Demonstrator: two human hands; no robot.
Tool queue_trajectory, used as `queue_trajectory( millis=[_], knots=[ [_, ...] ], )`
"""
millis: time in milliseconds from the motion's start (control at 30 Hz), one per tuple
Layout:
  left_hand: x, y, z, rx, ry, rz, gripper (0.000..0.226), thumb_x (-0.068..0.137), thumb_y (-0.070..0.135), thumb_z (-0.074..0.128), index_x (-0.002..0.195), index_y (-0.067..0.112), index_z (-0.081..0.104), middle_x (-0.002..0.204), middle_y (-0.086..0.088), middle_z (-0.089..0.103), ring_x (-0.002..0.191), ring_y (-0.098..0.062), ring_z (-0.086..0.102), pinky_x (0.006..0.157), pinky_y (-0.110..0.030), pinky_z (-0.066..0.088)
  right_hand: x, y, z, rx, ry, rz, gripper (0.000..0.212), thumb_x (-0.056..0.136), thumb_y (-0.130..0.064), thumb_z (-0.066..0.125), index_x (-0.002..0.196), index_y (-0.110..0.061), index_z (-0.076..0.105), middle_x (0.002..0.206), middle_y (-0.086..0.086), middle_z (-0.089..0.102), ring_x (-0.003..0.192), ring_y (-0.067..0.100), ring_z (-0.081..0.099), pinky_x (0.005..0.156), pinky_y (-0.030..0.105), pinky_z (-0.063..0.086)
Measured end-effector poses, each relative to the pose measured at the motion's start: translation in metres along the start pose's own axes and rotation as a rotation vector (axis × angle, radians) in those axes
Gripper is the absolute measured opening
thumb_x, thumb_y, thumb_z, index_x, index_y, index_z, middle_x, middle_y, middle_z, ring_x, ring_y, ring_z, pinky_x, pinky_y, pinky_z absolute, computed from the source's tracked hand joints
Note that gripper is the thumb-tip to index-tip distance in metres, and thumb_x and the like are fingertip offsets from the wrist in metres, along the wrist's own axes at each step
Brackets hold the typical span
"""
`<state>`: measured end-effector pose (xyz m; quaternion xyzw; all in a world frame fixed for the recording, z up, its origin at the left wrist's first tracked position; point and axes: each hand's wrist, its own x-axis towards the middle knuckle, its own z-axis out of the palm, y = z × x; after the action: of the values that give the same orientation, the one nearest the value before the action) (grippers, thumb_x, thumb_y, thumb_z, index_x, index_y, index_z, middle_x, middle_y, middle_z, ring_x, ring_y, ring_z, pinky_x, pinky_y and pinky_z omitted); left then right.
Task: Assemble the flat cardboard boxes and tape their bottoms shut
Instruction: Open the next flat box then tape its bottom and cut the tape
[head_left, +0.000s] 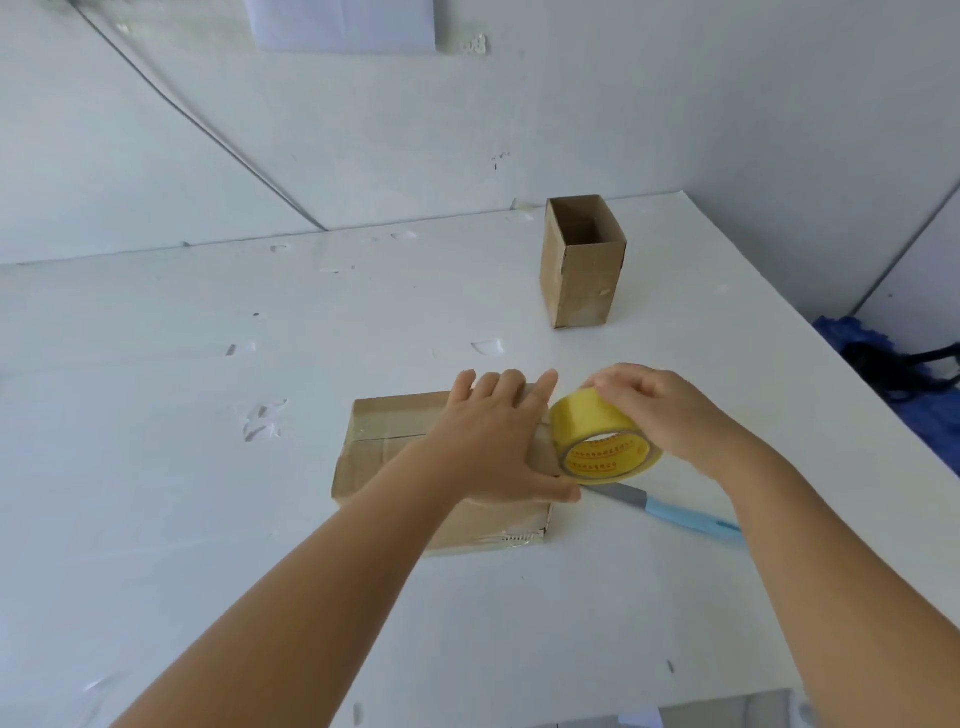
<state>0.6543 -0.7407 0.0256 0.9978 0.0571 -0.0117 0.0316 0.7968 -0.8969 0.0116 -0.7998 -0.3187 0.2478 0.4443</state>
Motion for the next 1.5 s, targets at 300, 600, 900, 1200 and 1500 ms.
queue_trajectory(
  millis=[300, 600, 900, 1200, 1500],
  knots=[
    [0.0, -0.004, 0.006, -0.012, 0.051, 0.013, 0.109, 0.065, 0.085, 0.039, 0.15, 0.027, 0.004, 0.144, 0.004, 0.029, 0.129, -0.02, 0.027, 0.107, -0.038, 0.019, 0.0, 0.024, 0.014, 0.544, 0.155, 0.064, 0.03, 0.077, -0.048, 0.063, 0.079, -0.019, 0.072, 0.074, 0.001, 0.065, 0.07, 0.014, 0.06, 0.067, 0.029, 0.047],
    [-0.002, -0.002, 0.007, -0.025, 0.024, 0.0, 0.108, 0.064, 0.083, 0.039, 0.15, 0.028, 0.003, 0.144, 0.005, 0.028, 0.13, -0.02, 0.025, 0.108, -0.037, 0.018, 0.007, 0.035, -0.002, -0.321, 0.102, 0.071, 0.025, 0.08, -0.048, 0.064, 0.066, -0.027, 0.068, 0.052, -0.011, 0.055, 0.057, 0.01, 0.052, 0.059, 0.028, 0.041],
    [0.011, 0.003, -0.008, -0.23, -0.054, -0.112, 0.08, 0.074, 0.084, 0.022, 0.136, 0.034, 0.034, 0.13, 0.006, 0.041, 0.123, -0.017, 0.033, 0.1, -0.036, 0.02, 0.001, 0.038, -0.01, -0.282, 0.146, 0.027, 0.038, 0.086, -0.049, 0.056, 0.064, -0.019, 0.062, 0.057, -0.002, 0.054, 0.056, 0.013, 0.048, 0.056, 0.028, 0.037],
    [0.054, 0.002, -0.035, -0.306, -0.338, 0.015, 0.058, 0.081, 0.035, 0.063, 0.133, 0.037, 0.039, 0.129, 0.015, 0.048, 0.119, -0.013, 0.041, 0.099, -0.032, 0.034, 0.003, 0.036, -0.012, -0.363, 0.142, -0.028, 0.048, 0.095, -0.043, 0.043, 0.082, -0.001, 0.063, 0.062, 0.007, 0.048, 0.057, 0.015, 0.041, 0.054, 0.029, 0.032],
    [0.066, -0.004, -0.041, -0.643, -0.534, 0.045, 0.067, 0.081, 0.008, 0.064, 0.138, 0.031, 0.037, 0.114, 0.021, 0.065, 0.061, 0.005, 0.05, 0.062, -0.006, 0.039, 0.009, 0.038, -0.013, -0.354, 0.133, -0.027, 0.048, 0.094, -0.044, 0.044, 0.085, -0.003, 0.065, 0.073, 0.02, 0.056, 0.06, 0.016, 0.044, 0.056, 0.029, 0.033]
  ],
)
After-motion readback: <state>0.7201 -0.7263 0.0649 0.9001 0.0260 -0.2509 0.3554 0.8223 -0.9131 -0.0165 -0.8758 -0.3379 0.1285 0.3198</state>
